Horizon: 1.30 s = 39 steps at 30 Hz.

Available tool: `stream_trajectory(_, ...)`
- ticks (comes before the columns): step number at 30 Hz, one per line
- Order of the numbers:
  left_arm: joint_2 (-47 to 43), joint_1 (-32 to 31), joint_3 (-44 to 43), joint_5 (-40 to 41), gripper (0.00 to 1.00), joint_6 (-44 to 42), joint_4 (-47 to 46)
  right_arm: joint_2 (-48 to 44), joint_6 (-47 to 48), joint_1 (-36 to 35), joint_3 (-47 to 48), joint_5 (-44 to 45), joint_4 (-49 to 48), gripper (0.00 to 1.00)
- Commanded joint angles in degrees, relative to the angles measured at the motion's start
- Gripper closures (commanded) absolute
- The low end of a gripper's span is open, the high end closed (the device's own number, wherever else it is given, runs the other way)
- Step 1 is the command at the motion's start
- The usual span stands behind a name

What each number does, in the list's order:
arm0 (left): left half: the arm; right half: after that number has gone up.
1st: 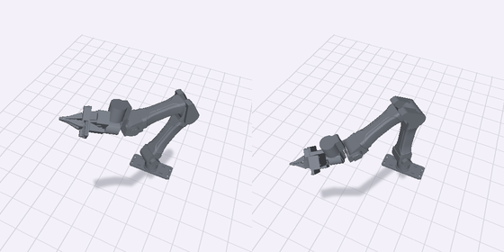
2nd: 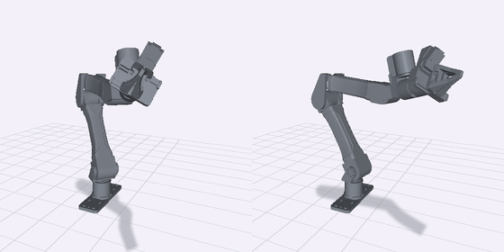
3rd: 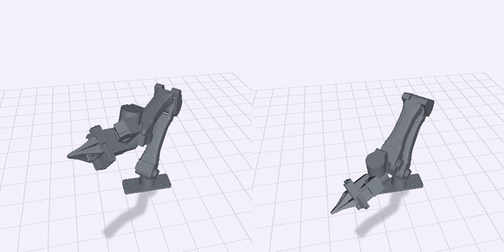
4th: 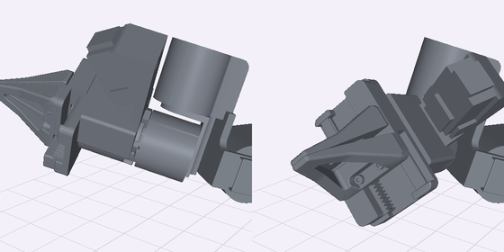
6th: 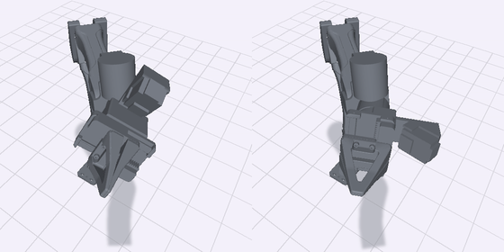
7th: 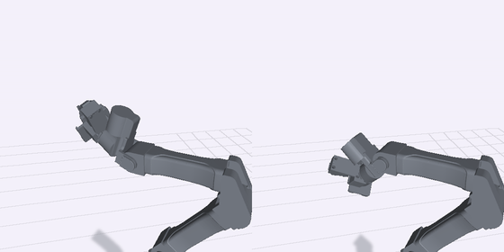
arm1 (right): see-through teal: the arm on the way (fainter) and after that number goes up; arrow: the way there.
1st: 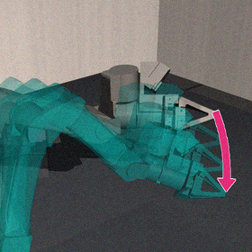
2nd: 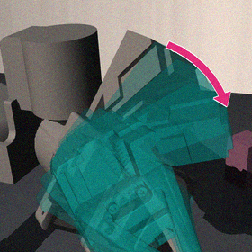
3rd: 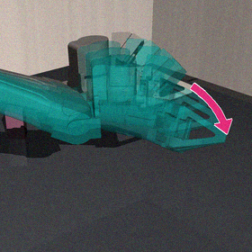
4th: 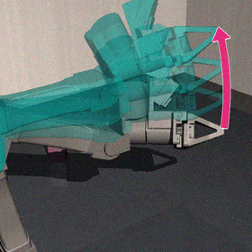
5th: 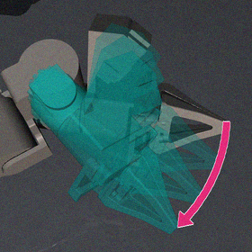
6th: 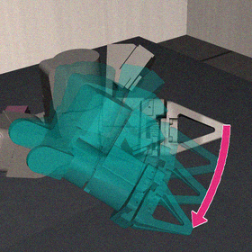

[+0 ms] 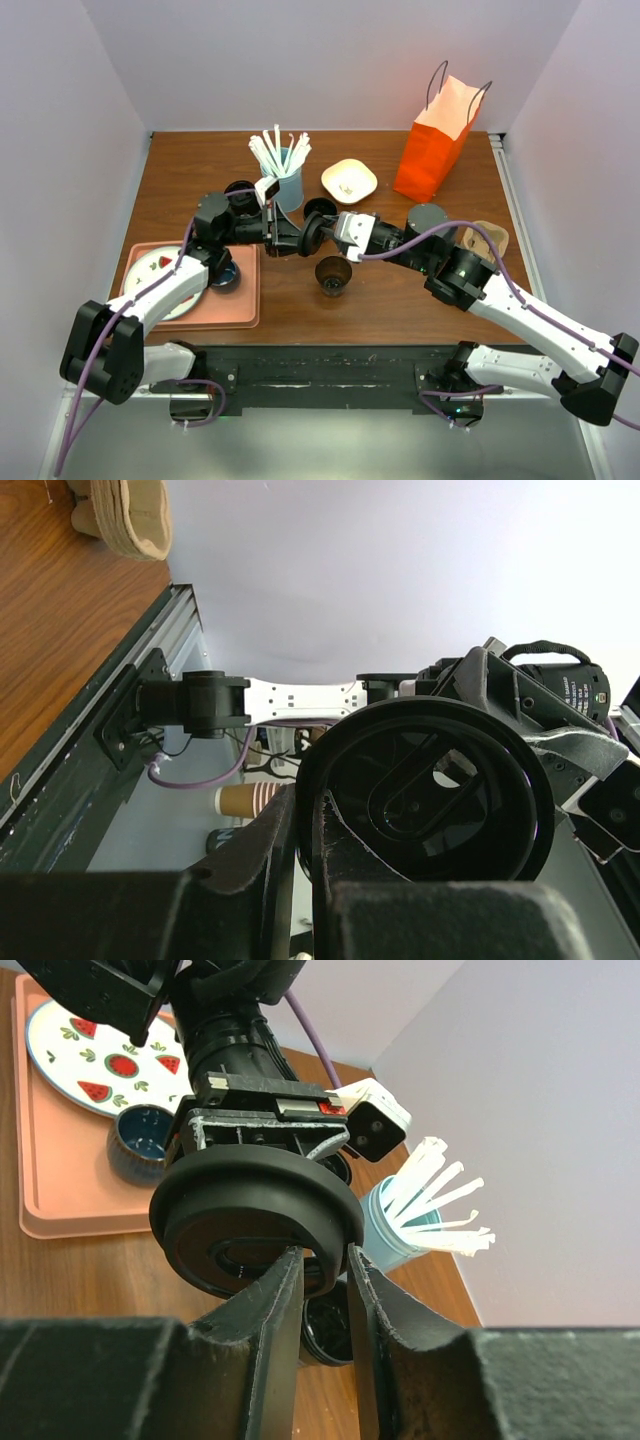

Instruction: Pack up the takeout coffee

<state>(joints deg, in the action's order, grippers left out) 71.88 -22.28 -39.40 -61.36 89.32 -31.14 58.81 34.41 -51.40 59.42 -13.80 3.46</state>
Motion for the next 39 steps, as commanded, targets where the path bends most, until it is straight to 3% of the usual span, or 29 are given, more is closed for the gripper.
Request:
stream_trajectory(1, -2.0, -0.7, -0.9, -2.2, 0.99, -1.3, 2.0, -0.8, 2.9, -0.3, 0.2, 1.9, 0.2, 0.71)
stream_trajectory(14, -2.6, -0.9, -1.2, -2.2, 0.99, -2.1, 4.0, 0.3, 3.5, -0.6, 0.7, 0.6, 0.1, 0.72)
stream_trajectory(18, -2.5, -1.1, -1.2, -2.3, 0.99, -2.7, 5.4, 0.5, 2.8, -1.1, 0.6, -0.1, -1.4, 0.83)
stream_trajectory(24, -2.2, -1.1, -1.8, -2.4, 0.90, -2.9, 5.7, 0.8, -0.7, -1.6, 0.3, -1.6, -3.3, 1.00)
stream_trajectory(27, -2.1, -1.0, -2.6, -1.9, 0.73, -3.4, 6.3, 1.2, -3.5, -1.7, 0.6, -1.5, -2.5, 1.00)
stream_trajectory(28, -1.8, -0.9, -3.1, -0.9, 0.61, -4.1, 7.7, 1.3, -4.7, -1.7, 0.8, -1.2, -2.0, 1.00)
stream_trajectory(30, -1.0, -0.2, -7.4, 1.7, 0.48, -11.9, 17.4, 1.5, -9.2, -1.6, 1.7, 0.7, 0.1, 1.00)
stream_trajectory(31, 0.3, 0.3, -9.4, 2.9, 0.25, -19.5, 21.4, 1.5, -11.3, -1.8, 1.9, 2.4, 0.9, 1.00)
stream_trajectory(32, 1.1, 0.9, -13.7, 4.4, 0.20, -23.7, 31.6, 1.4, -16.5, -1.7, 3.2, 4.3, 2.1, 1.00)
stream_trajectory(35, 2.9, 5.0, -21.0, 11.7, 0.15, -38.5, 50.3, 1.7, -26.5, -1.7, 7.3, 12.4, 9.9, 1.00)
stream_trajectory(39, 2.0, 11.0, -23.9, 24.3, 0.09, -48.1, 60.6, 5.3, -39.7, -1.7, 16.0, 21.5, 29.2, 1.00)
